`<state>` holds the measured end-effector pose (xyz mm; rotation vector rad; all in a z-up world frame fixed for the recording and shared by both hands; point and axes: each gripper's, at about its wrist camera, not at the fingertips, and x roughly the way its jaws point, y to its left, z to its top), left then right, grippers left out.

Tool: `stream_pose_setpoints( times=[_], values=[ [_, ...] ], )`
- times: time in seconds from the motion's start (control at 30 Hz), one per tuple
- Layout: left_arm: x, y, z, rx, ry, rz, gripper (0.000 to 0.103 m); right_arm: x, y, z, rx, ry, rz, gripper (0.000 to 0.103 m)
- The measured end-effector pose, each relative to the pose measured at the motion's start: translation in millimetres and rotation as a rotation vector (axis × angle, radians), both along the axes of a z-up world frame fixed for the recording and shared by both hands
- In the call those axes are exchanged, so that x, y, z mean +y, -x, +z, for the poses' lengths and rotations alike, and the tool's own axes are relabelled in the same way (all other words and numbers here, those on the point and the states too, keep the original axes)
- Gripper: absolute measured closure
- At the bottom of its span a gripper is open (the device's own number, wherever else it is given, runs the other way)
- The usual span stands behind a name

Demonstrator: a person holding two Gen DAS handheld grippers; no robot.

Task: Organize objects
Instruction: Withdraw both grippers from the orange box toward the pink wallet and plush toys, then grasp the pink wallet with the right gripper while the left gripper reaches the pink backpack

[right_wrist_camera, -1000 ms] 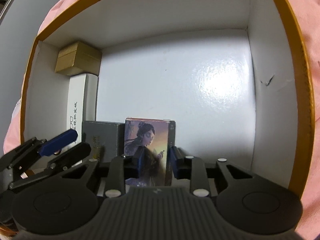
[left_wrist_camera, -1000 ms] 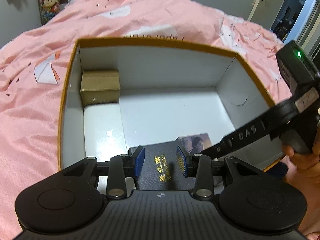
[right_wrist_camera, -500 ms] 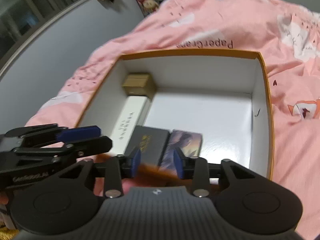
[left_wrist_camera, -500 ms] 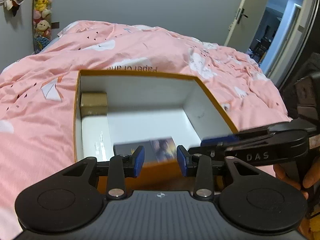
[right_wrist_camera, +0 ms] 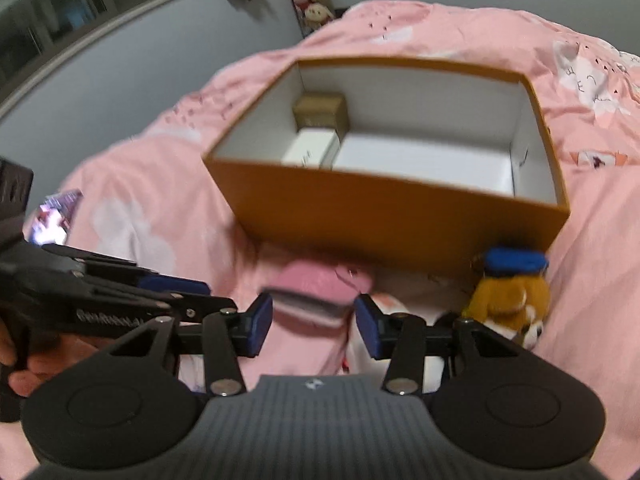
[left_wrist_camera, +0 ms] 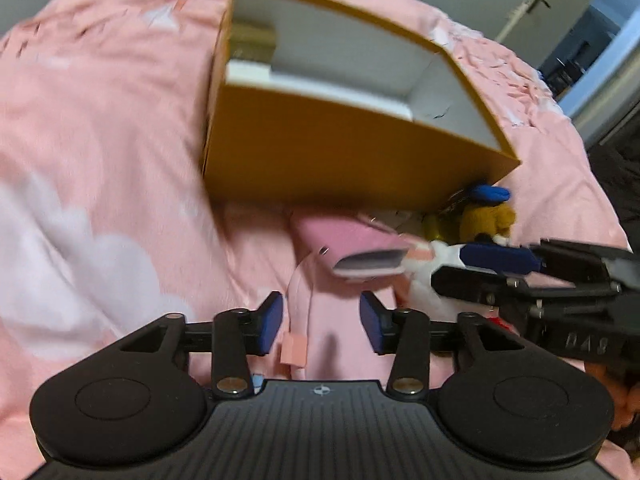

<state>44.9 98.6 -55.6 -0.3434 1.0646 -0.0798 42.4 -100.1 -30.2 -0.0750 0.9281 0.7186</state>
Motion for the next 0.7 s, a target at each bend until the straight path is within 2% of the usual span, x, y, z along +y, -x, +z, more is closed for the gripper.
stream_pose_setpoints(
  times=[0.1, 0.17, 0.2, 0.27, 0.33, 0.37, 0.43, 0.5, 0.57, 0.7],
  values=[
    [0, -5, -12, 0.034, -0.017, 0.018, 0.043, 10, 6, -14, 0.012, 0.042, 0.032, 0.054],
    [-1, -10, -22, 0.053, 0.001, 0.02, 0.042, 11, 12, -18, 0.006, 0.071, 0.049, 0.055],
    [-1, -11, -26, 0.064, 0.013, 0.021, 0.042, 13, 14, -21, 0.004, 0.089, 0.055, 0.057],
    [-1, -13, -36, 0.087, 0.047, 0.023, 0.042, 13, 13, -27, 0.015, 0.107, 0.056, 0.067],
    [-5, -13, -43, 0.106, 0.057, 0.02, 0.041, 12, 8, -35, 0.04, 0.112, 0.04, 0.068],
    [-6, -14, -47, 0.11, 0.058, 0.018, 0.04, 8, 6, -38, 0.052, 0.112, 0.035, 0.073],
    [-7, -16, -52, 0.113, 0.074, 0.02, 0.039, 8, 2, -43, 0.078, 0.104, 0.033, 0.074],
    [-7, -17, -53, 0.108, 0.089, 0.016, 0.044, 9, 1, -47, 0.085, 0.11, 0.037, 0.074],
    [-7, -16, -53, 0.103, 0.09, 0.018, 0.057, 10, 1, -46, 0.083, 0.112, 0.04, 0.074],
    [-4, -10, -43, 0.08, 0.075, 0.04, 0.074, 12, 3, -41, 0.056, 0.117, 0.046, 0.073]
  ],
)
